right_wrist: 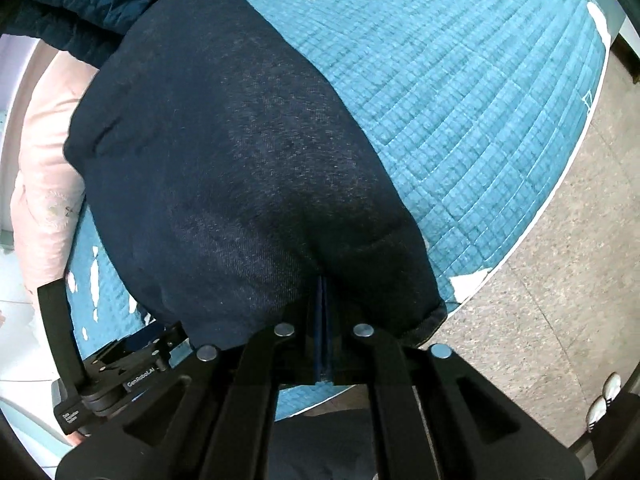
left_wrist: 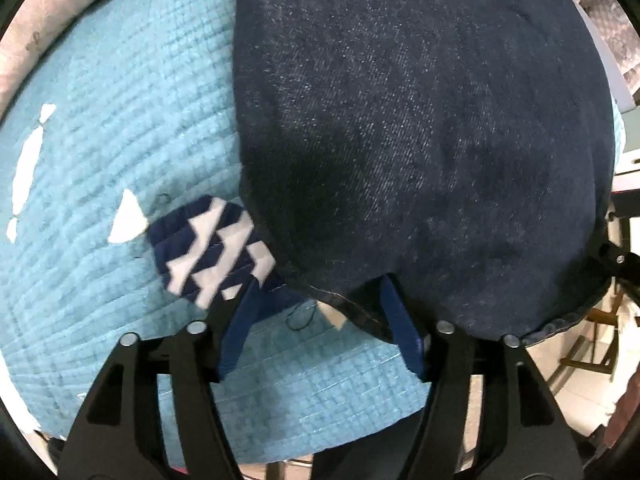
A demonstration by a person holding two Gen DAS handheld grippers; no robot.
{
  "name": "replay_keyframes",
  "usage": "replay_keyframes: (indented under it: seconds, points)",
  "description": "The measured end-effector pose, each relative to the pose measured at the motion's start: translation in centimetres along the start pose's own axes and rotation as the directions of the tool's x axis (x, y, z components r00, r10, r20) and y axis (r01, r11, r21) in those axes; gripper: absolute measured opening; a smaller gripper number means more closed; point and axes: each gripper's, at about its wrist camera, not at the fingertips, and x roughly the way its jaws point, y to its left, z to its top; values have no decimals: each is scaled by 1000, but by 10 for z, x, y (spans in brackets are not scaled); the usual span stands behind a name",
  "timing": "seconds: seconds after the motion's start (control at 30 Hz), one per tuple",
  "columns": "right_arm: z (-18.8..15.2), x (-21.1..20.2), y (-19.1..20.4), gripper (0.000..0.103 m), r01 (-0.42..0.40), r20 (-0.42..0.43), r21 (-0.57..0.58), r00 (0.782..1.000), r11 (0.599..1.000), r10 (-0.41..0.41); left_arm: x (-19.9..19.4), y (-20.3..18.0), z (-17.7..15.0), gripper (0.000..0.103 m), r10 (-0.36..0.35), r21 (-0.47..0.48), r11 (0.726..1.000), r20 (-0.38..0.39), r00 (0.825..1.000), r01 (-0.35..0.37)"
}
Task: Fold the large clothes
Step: 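Lower the folded denim jacket onto the bed cover with both tools, then open both tools and pull them back from the placed denim jacket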
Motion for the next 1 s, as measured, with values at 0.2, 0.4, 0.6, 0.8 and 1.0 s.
replay_keyframes:
  seconds: [0.2, 0.4, 0.6, 0.8, 1.0]
  points:
    - [-15, -47, 19, 93, -66, 108, -23, 992, 998, 68, -32, 10, -19, 77, 8, 25, 1000, 42, 999, -9]
    - [-42, -92, 56, 94, -27, 259, -101, 965, 995, 52, -86, 18, -37, 84, 17, 52, 998, 164, 986, -25]
    - [-67, -114, 83, 94, 31, 305, -135, 952, 990, 12, -130, 28, -46, 89, -12, 47, 999, 207, 978, 2]
    - [-101, -136, 106, 94, 102, 372, -164, 928, 981, -34, -168, 39, -76, 89, -1, 58, 998, 266, 964, -14]
    - [-142, -170, 121, 94, 87, 505, -116, 863, 989, -17, -192, 60, -115, 90, 31, 39, 998, 309, 950, -46]
